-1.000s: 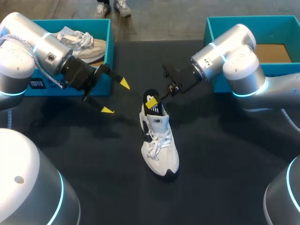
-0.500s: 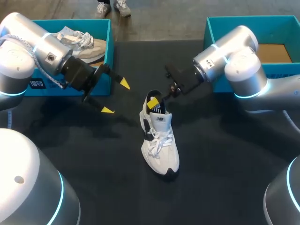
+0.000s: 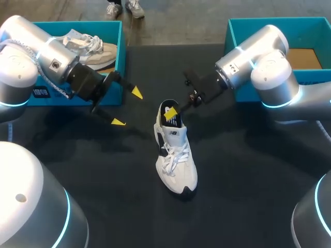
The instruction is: Take the shoe out of the shoebox, open the shoe tongue, remove and reinsert the insole, then place the shoe into the shoebox
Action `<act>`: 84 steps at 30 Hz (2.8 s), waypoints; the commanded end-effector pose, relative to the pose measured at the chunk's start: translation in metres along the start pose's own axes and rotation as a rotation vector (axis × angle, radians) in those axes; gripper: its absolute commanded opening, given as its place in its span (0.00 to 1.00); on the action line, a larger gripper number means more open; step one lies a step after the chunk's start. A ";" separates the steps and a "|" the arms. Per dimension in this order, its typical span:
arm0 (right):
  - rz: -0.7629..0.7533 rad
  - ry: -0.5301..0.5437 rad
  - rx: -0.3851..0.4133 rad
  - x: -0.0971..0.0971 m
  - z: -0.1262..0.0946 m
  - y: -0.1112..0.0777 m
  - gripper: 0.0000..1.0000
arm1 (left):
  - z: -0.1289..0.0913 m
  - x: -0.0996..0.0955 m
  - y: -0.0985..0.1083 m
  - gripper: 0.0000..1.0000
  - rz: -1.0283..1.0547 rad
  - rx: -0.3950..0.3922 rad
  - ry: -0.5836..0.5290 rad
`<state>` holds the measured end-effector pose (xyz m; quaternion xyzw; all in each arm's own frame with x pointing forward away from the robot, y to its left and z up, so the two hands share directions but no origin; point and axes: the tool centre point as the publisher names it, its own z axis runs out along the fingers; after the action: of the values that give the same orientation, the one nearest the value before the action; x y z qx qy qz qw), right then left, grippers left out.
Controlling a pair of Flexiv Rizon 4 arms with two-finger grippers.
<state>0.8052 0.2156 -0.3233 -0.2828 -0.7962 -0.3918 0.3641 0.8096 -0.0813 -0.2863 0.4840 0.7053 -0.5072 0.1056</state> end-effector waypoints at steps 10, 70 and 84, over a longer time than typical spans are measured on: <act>0.031 -0.008 0.003 -0.001 -0.004 -0.009 0.45 | -0.001 -0.002 -0.002 1.00 0.011 -0.002 0.006; 0.055 -0.046 0.126 0.013 -0.008 -0.002 0.64 | -0.004 0.001 0.000 1.00 0.016 -0.003 -0.011; 0.014 -0.111 0.024 0.018 -0.036 0.018 0.75 | -0.008 -0.005 -0.002 1.00 0.029 -0.015 0.001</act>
<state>0.8286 0.2032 -0.2924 -0.2989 -0.8189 -0.3569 0.3356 0.8135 -0.0778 -0.2810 0.4914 0.7013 -0.5029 0.1171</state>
